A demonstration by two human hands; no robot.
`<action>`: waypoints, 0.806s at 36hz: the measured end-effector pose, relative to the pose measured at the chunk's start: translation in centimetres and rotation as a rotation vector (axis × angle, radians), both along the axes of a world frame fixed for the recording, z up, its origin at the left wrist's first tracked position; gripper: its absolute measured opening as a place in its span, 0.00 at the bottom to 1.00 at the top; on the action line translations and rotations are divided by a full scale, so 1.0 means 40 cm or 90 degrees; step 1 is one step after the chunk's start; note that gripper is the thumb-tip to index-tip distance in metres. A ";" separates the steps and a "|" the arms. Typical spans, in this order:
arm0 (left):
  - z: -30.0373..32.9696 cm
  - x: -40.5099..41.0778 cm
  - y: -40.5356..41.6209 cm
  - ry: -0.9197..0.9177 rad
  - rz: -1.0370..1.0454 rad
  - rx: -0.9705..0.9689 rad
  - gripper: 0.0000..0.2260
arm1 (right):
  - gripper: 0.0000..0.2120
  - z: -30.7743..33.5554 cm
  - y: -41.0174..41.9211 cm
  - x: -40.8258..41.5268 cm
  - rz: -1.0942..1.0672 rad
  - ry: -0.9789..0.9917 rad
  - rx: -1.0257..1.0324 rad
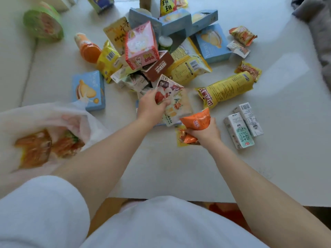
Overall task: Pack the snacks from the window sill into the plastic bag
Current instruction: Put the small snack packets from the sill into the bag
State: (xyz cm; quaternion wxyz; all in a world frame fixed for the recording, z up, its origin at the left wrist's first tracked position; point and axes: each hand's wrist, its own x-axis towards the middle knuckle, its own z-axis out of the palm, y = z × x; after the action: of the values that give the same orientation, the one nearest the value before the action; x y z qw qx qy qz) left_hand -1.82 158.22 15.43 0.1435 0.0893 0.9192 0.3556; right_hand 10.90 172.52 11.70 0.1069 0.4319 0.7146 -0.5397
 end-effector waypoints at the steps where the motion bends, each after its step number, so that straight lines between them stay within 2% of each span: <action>1: 0.008 0.004 -0.035 -0.004 0.039 0.012 0.14 | 0.39 0.008 -0.018 -0.013 0.003 0.016 -0.006; 7: 0.026 0.044 -0.255 -0.020 0.256 0.110 0.14 | 0.39 0.052 -0.176 -0.107 0.041 0.094 -0.065; 9: 0.035 0.066 -0.330 -0.001 0.314 0.128 0.13 | 0.44 0.076 -0.244 -0.138 0.075 0.113 -0.070; 12: 0.065 0.086 -0.448 0.044 0.399 0.178 0.13 | 0.41 0.105 -0.356 -0.180 0.134 0.136 -0.102; 15: 0.098 0.091 -0.578 0.086 0.455 0.148 0.15 | 0.43 0.123 -0.473 -0.221 0.190 0.147 -0.095; 17: 0.112 0.086 -0.667 0.122 0.480 0.113 0.14 | 0.41 0.128 -0.554 -0.249 0.228 0.169 -0.084; 19: 0.116 0.075 -0.755 0.139 0.498 0.058 0.15 | 0.38 0.139 -0.631 -0.275 0.253 0.170 -0.075; 23: 0.073 0.058 -0.901 0.102 0.502 -0.056 0.15 | 0.37 0.139 -0.763 -0.301 0.287 0.147 -0.003; 26: 0.008 0.041 -1.002 0.032 0.426 -0.118 0.14 | 0.35 0.109 -0.857 -0.299 0.326 0.155 0.014; 29: -0.039 0.000 -1.074 -0.032 0.319 -0.181 0.17 | 0.34 0.068 -0.923 -0.315 0.357 0.169 0.027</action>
State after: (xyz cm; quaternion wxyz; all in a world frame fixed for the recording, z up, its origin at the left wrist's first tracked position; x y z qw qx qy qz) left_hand -1.82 115.25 13.86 0.0852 -0.1707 0.9493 0.2499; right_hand -1.70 135.59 14.43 0.1485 0.1459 0.8250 -0.5255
